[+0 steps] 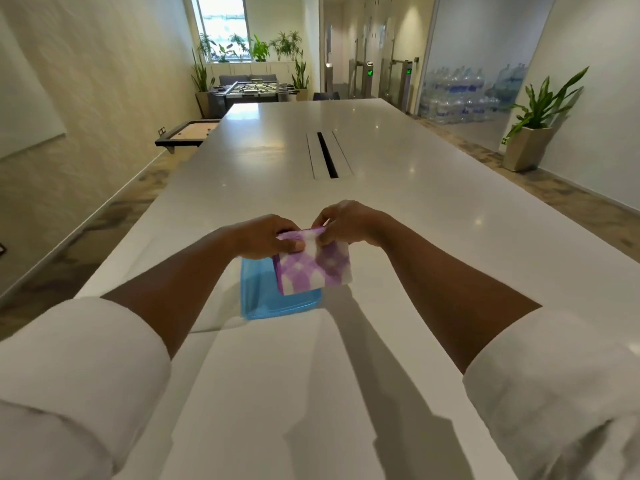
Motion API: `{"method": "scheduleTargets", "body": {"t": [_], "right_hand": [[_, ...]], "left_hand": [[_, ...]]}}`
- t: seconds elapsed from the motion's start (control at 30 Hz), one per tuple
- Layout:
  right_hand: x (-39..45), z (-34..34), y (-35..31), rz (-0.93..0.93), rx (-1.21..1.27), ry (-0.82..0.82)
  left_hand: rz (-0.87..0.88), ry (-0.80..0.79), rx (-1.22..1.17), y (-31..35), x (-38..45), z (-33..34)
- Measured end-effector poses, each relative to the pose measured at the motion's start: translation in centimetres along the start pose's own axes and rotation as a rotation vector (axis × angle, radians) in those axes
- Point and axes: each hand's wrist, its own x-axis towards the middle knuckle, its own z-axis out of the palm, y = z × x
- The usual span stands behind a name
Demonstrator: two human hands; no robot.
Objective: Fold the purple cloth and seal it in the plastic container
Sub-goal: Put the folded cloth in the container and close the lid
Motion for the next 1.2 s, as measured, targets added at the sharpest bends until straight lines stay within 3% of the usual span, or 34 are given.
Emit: {"method": "scheduleTargets", "body": {"t": [0.2, 0.4, 0.57, 0.7, 1.0, 1.2], "right_hand": [[1.8, 2.5, -4.4, -0.183, -0.087, 0.135], [3.7, 5.6, -8.6, -0.28, -0.143, 0.117], [5.9, 7.8, -11.0, -0.269, 0.096, 0.163], [7.7, 10.2, -12.4, -0.232, 0.209, 0.165], [9.9, 14.2, -13.4, -0.294, 0.107, 0.139], [10.0, 15.4, -13.4, -0.324, -0.19, 0.057]], "left_hand": [[-0.094, 0.125, -0.025, -4.0, -3.0, -3.1], [-0.176, 0.304, -0.007, -7.7, -6.0, -5.7], [-0.181, 0.515, -0.073, -10.5, -8.9, -7.4], [-0.19, 0.599, 0.054, -12.8, -10.9, -8.3], [-0.239, 0.561, 0.132, -16.5, -12.8, -8.1], [-0.346, 0.416, 0.197, -17.1, -13.0, -7.4]]}}
